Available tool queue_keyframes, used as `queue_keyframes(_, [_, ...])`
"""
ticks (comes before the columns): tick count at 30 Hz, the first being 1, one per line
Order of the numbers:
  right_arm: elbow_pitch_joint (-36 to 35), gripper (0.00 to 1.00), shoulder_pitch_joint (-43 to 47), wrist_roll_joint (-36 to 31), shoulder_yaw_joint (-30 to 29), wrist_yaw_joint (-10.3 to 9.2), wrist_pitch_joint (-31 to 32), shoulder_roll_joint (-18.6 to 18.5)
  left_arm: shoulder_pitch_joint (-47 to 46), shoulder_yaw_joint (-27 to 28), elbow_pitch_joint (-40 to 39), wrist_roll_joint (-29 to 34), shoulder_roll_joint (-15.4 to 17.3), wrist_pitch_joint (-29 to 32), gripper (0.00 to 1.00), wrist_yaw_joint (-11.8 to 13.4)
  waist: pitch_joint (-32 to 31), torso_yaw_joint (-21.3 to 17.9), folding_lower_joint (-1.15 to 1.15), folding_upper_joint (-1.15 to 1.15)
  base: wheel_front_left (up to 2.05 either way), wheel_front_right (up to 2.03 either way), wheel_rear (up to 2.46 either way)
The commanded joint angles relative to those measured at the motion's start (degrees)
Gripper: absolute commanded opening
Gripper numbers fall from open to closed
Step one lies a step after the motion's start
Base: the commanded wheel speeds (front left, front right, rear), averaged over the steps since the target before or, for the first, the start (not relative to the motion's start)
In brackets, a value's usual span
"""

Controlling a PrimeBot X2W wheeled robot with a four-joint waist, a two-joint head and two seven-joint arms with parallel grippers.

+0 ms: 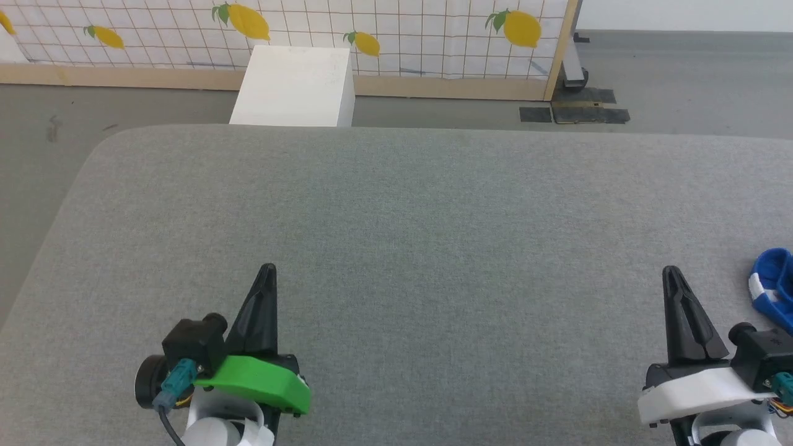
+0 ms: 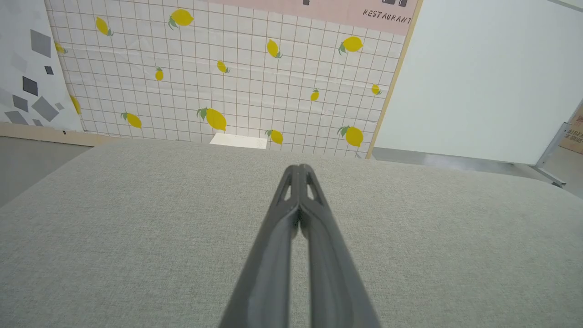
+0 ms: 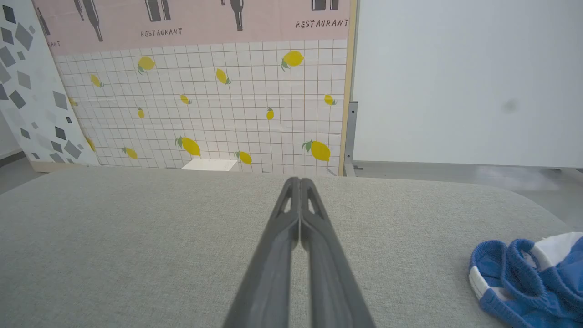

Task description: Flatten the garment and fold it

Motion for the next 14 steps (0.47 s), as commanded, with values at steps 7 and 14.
queue_keyframes(7, [-0.1,0.0,-0.8,-0.7,0.7,-0.03,1.0,0.1,0.8,0.8,-0.4,1.4,-0.1,1.1,0.0,0.7,-0.2,-0.2,0.0,0.0,0.0,0.0,0.0])
queue_keyframes(14, [-0.1,0.0,-0.9,-1.0,1.1,-0.03,1.8,0.1,1.0,1.2,-0.7,2.4,-0.1,1.9,0.0,0.9,-0.4,-0.5,0.0,0.0,0.0,0.0,0.0])
